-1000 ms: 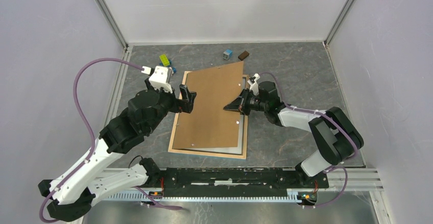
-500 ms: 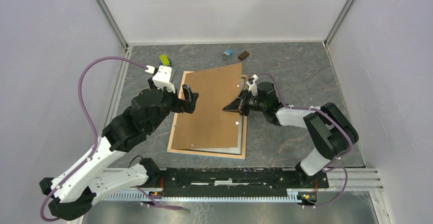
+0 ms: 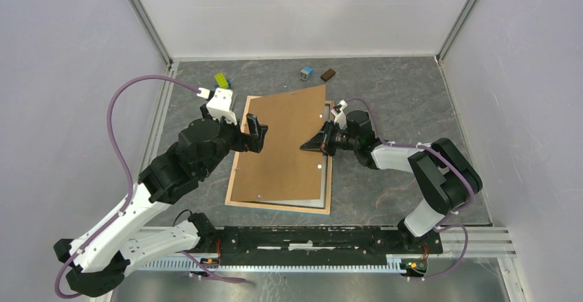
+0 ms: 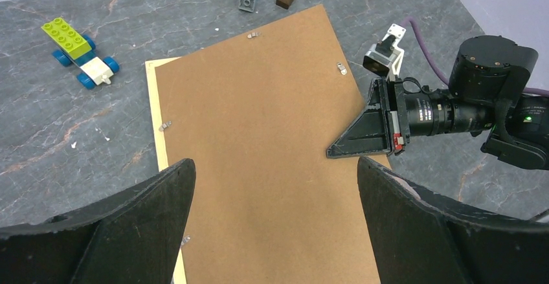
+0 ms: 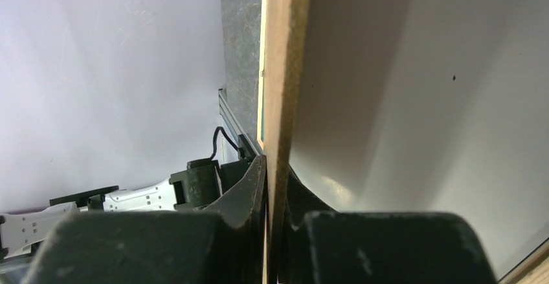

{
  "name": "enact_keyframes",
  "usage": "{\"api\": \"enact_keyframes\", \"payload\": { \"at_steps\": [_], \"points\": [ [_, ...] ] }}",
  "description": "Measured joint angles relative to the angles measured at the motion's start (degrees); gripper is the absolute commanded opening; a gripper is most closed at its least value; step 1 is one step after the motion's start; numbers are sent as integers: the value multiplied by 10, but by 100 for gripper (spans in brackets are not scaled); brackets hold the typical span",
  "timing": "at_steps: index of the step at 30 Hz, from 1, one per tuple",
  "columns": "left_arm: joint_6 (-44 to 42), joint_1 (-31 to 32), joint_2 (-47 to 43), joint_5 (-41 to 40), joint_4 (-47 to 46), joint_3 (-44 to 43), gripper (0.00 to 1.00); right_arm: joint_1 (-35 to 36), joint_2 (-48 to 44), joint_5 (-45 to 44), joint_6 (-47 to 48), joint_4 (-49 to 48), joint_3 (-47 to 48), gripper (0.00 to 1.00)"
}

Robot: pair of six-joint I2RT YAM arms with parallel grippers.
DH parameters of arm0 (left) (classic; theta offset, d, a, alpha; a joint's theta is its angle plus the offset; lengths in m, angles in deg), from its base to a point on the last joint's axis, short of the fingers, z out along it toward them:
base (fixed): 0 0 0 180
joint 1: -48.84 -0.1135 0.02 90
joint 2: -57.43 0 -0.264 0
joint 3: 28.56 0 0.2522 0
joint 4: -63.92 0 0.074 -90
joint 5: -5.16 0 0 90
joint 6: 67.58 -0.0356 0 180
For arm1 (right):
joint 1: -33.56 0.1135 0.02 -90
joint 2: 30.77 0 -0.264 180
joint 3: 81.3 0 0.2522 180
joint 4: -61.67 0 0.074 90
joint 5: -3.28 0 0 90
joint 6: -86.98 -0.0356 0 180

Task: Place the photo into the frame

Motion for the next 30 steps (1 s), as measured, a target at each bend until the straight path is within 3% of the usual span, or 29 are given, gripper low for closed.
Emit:
{"api": "enact_keyframes", "payload": {
  "at_steps": [7, 12, 16, 30],
  "points": [
    [0, -2, 3, 8, 0, 0, 100, 0, 0, 1, 18, -4, 0, 22],
    [0, -3, 3, 8, 0, 0, 100, 0, 0, 1, 21, -23, -12, 15],
    [0, -4, 4, 9, 0, 0, 100, -2, -1, 5, 14, -30, -16, 0],
    [0, -6, 4, 12, 0, 0, 100, -11, -3, 21, -15, -79, -44, 0]
  ]
}}
